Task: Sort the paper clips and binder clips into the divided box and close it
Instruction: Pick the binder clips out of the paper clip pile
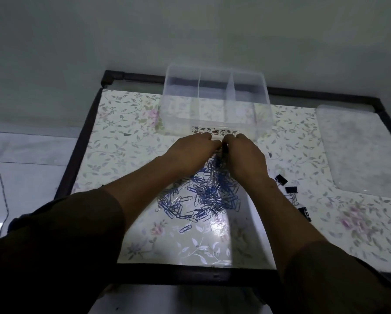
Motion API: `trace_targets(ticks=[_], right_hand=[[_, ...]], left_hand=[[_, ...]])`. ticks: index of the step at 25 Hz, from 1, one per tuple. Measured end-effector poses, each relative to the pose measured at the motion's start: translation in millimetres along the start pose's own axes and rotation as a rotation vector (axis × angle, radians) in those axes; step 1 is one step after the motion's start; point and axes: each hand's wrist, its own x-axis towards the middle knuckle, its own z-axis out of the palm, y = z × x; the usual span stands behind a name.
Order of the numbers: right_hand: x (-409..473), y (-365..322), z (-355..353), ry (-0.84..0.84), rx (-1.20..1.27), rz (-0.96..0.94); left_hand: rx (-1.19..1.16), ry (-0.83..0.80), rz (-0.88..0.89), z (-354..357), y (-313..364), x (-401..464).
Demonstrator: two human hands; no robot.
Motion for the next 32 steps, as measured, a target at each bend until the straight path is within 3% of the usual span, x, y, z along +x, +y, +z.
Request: trace_targets(ticks=[5, 10, 13, 18, 20, 23, 26, 28, 32], right_hand=[[-6, -6, -12, 0.009, 0.062, 0.076], [-16, -34, -25, -0.141, 0.38, 0.121], [-28, -70, -27, -0.219, 0.449, -0.013], [-68, -141, -3, -0.392, 0.456, -0.218], [-73, -147, 3, -0.411, 0.443, -0.238], [-66, -129, -15, -0.356, 0.488, -0.17], [-57, -75, -40, -0.201, 0.327, -0.08], [-61, -27, -52, -0.216, 0.173, 0.012], [-81, 21, -45, -0.389, 0.02, 0.094]], left_hand=[[-0.168, 0.007, -0.117, -11, -6, -4], [-0.377, -0.083, -0.194, -47, -25, -26], [-0.361, -0.197, -0.24, -70, -52, -69], [-0.285, -0.52, -0.359, -67, -92, -134], [-0.233, -0.553, -0.374, -64, -95, -136], [-0.189, -0.409, -0.354, -69, -92, -124], [-0.246, -0.298, -0.275, -69, -67, -101], [-0.241, -0.356, -0.197, -61, -37, -86], [-0.14, -0.469, -0.199, -39, 5, -78]])
